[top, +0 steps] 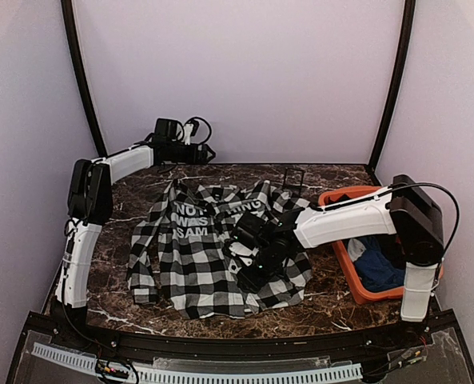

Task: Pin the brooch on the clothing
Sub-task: Smooth out the clothing with brooches at the center of the board.

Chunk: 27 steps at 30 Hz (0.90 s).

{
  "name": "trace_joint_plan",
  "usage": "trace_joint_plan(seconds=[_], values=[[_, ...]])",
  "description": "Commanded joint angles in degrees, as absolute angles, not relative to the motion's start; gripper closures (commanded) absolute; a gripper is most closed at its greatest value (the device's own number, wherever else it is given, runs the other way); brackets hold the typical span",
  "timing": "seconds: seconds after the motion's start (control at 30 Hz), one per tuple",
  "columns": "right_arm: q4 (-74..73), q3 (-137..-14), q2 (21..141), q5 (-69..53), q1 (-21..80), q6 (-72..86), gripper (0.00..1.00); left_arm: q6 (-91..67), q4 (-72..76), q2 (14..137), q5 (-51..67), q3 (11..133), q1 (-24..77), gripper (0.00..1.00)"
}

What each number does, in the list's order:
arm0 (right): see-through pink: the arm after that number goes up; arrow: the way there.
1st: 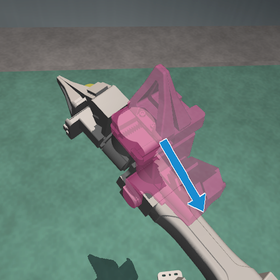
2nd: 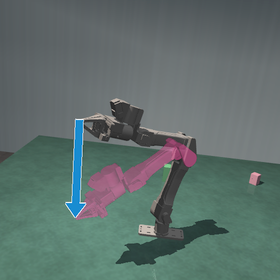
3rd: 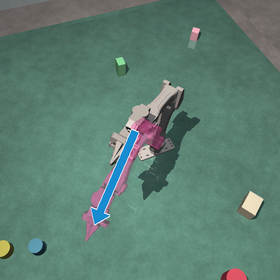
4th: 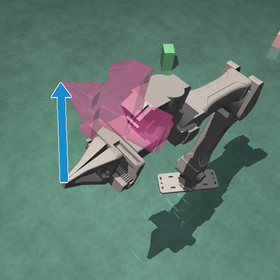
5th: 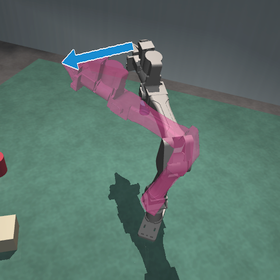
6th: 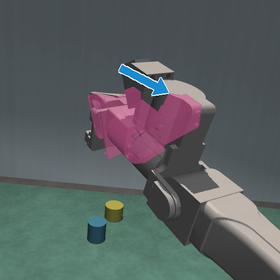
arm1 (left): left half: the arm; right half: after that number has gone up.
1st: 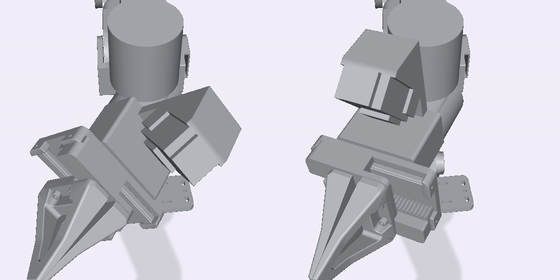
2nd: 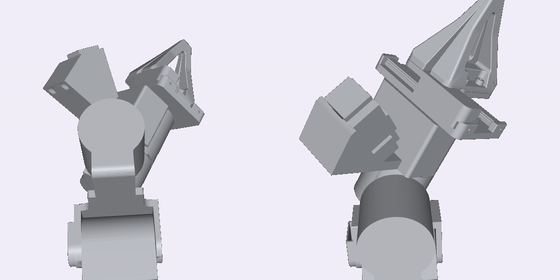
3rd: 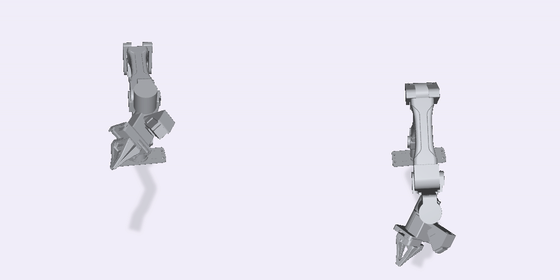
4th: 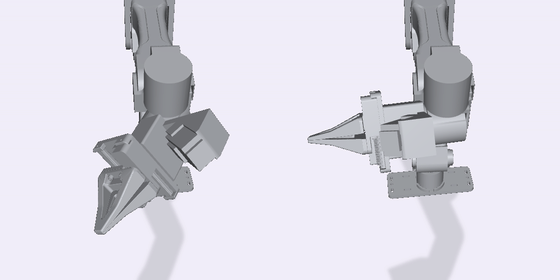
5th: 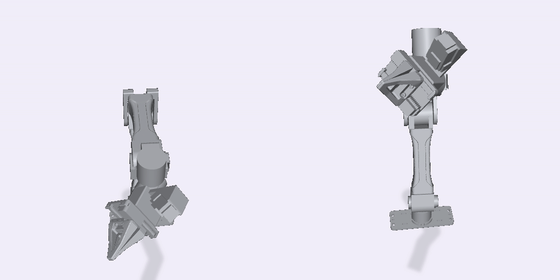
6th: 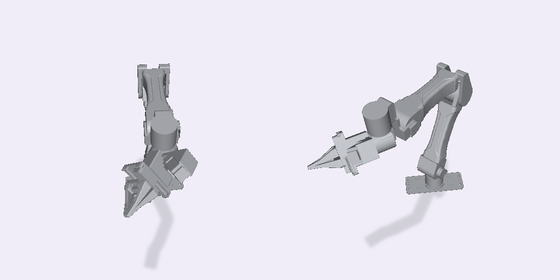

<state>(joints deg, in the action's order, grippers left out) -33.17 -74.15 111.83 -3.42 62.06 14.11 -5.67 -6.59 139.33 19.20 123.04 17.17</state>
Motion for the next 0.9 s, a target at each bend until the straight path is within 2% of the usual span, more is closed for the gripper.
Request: trace_joint_plan(seconds=[0.0,0.2,0.33,0.67,0.87], values=[[-40.38,-72.57,114.06,-5.38,63.77,16.37,0.49,-0.86,-15.43,142.82,28.33,128.08,19.52,0.01],[-40.78,-72.62,113.61,-4.98,64.67,17.43,0.48,4.32,-27.83,148.47,29.89,135.19,20.03,0.01],[-40.85,-72.52,112.98,-4.55,65.01,18.01,0.47,8.21,-33.68,149.35,26.32,136.23,20.83,0.02],[-40.1,-71.0,111.09,-3.95,65.32,19.2,0.47,17.4,-43.09,150.17,13.61,136.41,24.57,0.04],[-40.13,-71.05,110.1,-3.48,65.97,19.52,0.47,20.41,-43.74,152.13,-4.47,136.69,27.85,0.05]])
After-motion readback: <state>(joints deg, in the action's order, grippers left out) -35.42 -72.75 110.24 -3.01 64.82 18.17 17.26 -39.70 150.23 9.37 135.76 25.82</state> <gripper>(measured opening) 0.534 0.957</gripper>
